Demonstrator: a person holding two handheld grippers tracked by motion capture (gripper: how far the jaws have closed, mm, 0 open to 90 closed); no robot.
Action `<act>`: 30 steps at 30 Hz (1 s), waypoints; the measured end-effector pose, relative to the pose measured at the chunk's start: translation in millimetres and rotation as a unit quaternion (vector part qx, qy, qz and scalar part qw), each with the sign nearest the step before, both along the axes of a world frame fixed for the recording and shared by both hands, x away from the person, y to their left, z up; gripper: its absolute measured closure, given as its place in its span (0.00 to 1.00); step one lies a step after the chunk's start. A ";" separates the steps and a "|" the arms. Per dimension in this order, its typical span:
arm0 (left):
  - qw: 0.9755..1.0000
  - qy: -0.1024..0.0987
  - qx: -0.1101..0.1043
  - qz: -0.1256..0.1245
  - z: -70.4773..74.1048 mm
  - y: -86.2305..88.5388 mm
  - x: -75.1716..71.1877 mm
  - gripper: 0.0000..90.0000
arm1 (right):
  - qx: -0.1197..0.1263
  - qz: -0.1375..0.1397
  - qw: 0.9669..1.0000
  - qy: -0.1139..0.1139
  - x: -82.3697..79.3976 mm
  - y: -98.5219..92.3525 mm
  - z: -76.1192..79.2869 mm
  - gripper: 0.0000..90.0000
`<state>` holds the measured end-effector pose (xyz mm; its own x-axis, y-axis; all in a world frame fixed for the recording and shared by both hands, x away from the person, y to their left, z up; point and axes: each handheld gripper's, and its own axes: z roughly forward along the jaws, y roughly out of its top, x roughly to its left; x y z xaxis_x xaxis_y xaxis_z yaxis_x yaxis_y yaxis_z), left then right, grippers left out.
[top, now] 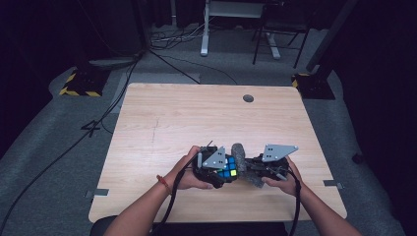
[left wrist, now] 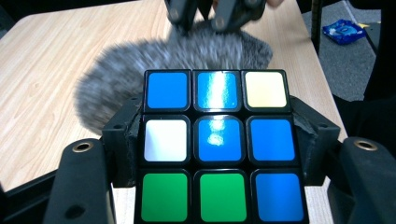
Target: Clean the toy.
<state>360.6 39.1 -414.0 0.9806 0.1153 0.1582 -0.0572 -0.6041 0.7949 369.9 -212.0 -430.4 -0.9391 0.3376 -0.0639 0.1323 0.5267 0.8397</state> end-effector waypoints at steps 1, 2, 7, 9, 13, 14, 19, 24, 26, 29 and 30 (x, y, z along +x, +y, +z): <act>1.000 0.001 -0.006 0.004 1.4 1.7 0.1 0.37 | -0.012 0.004 1.000 0.003 0.6 0.4 -2.3 0.89; 1.000 0.002 -0.010 0.003 2.8 3.2 0.9 0.37 | -0.017 0.005 1.000 0.003 0.6 0.6 -3.7 0.89; 1.000 0.004 -0.013 0.012 3.9 8.3 5.1 0.37 | -0.006 0.014 1.000 0.001 -3.2 1.0 -0.3 0.89; 1.000 0.006 -0.009 0.017 2.2 7.9 6.3 0.37 | 0.001 0.017 1.000 -0.008 -7.3 2.0 3.7 0.89; 1.000 0.010 0.004 0.015 -4.5 2.9 7.5 0.37 | 0.024 0.032 0.999 -0.030 -16.4 3.5 14.9 0.89; 1.000 0.012 0.004 0.014 -5.8 1.1 6.8 0.37 | 0.034 0.036 0.998 -0.031 -17.5 3.4 17.1 0.89; 1.000 -0.001 0.005 0.009 -1.3 -2.3 0.0 0.37 | 0.024 0.018 0.999 -0.025 -8.5 2.7 15.8 0.89; 1.000 -0.009 -0.006 0.010 4.7 2.9 -1.5 0.37 | -0.033 0.010 0.999 0.009 1.7 5.2 -5.4 0.89; 1.000 -0.003 -0.017 0.008 7.8 6.0 0.0 0.37 | -0.039 0.018 0.999 0.008 -0.7 7.1 -8.9 0.89; 0.999 -0.003 -0.031 0.008 10.6 10.5 0.1 0.37 | -0.020 0.023 1.000 0.000 -5.5 6.9 -0.9 0.89; 0.999 0.000 -0.034 0.007 11.6 11.7 0.2 0.37 | -0.016 0.023 1.000 -0.005 -6.7 6.4 1.4 0.89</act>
